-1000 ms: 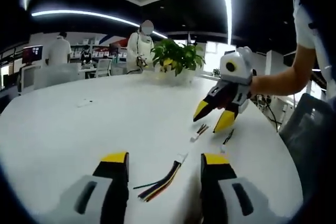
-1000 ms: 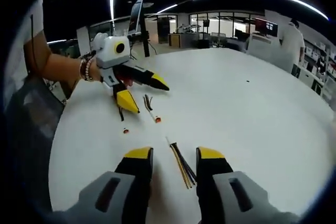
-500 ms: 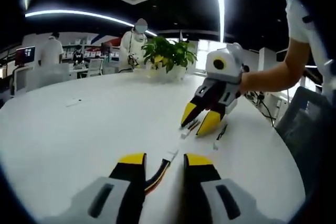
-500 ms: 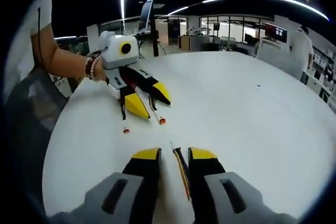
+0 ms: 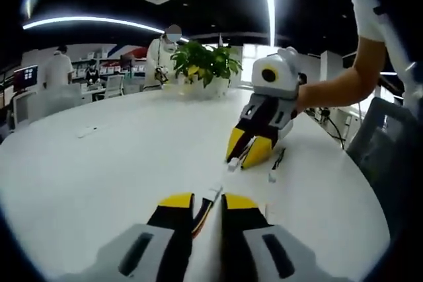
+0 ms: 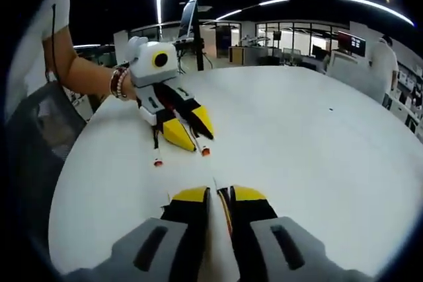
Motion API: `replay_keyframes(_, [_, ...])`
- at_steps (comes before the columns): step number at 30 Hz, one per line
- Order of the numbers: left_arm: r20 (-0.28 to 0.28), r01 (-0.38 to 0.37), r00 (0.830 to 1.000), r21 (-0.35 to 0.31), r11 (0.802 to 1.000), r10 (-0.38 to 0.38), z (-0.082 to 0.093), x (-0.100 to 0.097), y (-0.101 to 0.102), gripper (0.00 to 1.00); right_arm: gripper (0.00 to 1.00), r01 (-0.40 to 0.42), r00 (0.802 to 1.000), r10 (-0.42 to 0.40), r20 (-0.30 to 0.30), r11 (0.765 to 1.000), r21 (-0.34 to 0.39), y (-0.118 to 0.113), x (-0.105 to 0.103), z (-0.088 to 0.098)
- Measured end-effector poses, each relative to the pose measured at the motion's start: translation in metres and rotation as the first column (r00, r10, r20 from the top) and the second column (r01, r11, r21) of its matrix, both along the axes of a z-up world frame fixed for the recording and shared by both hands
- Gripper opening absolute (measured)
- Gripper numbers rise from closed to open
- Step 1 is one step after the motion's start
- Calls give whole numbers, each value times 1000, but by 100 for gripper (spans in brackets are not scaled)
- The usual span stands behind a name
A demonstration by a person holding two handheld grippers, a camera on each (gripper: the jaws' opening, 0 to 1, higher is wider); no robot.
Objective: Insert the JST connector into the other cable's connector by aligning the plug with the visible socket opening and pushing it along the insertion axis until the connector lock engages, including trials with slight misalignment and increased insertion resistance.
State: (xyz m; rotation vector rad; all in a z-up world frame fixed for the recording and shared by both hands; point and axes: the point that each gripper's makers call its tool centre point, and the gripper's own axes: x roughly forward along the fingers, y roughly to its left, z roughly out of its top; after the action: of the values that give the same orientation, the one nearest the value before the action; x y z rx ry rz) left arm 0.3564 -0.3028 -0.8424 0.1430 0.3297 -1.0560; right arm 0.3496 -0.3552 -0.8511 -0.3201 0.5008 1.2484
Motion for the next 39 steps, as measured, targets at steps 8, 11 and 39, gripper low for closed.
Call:
replay_keyframes(8, [21,16,1000,16,1000,-16,2,-6,-1,4,5,-6,1000,5,12,1000,14,-3,2,0])
replay_keyframes(11, [23,25,999,15,1000,-26,2,-6,-3,3,5,-13,1000,13,21,1000,9,-4,2,-1])
replay_keyframes(39, [106,211,968,139,968,-227,36,-34,-2,0,4,-180,981,184,56,981,-67,-1,-36,38])
